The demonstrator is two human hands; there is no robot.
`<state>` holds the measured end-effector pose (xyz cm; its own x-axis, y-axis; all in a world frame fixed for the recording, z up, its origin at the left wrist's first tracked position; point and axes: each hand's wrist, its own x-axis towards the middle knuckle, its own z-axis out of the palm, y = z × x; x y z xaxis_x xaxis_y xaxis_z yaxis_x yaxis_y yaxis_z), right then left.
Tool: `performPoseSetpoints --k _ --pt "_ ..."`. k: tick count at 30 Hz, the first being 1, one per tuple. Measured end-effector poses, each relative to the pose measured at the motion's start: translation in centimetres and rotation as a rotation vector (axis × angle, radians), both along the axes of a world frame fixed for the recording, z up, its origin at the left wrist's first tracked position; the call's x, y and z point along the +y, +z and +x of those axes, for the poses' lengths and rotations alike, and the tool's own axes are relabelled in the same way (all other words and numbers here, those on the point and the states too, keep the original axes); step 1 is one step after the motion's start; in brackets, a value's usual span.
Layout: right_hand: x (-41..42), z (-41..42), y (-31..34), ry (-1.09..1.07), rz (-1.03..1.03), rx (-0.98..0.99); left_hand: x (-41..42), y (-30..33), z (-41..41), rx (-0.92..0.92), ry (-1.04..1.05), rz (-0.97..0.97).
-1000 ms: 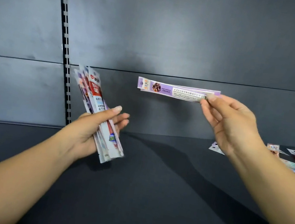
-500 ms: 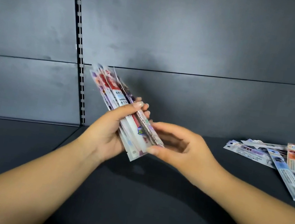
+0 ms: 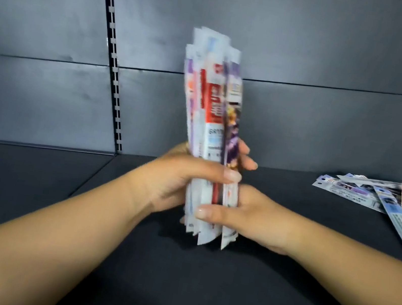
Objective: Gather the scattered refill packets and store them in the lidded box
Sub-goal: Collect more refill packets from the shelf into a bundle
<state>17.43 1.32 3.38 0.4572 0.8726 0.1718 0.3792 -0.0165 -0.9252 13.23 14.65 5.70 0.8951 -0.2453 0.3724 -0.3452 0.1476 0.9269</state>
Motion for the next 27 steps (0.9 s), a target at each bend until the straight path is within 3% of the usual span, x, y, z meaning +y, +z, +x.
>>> performPoseSetpoints --k 4,8,19,27 --pt "0.4 0.4 -0.4 -0.189 0.197 -0.039 -0.9 0.0 0.0 -0.069 0.182 0.234" --pt "1.0 0.8 -0.8 -0.214 0.012 -0.176 -1.0 0.6 -0.1 -0.153 0.260 0.097" --pt "-0.8 0.6 0.7 -0.123 -0.248 -0.205 -2.1 -0.3 0.3 -0.075 0.294 0.134" --pt "-11.9 3.4 3.3 -0.395 -0.493 -0.393 -5.8 0.4 1.8 -0.019 0.282 -0.016"
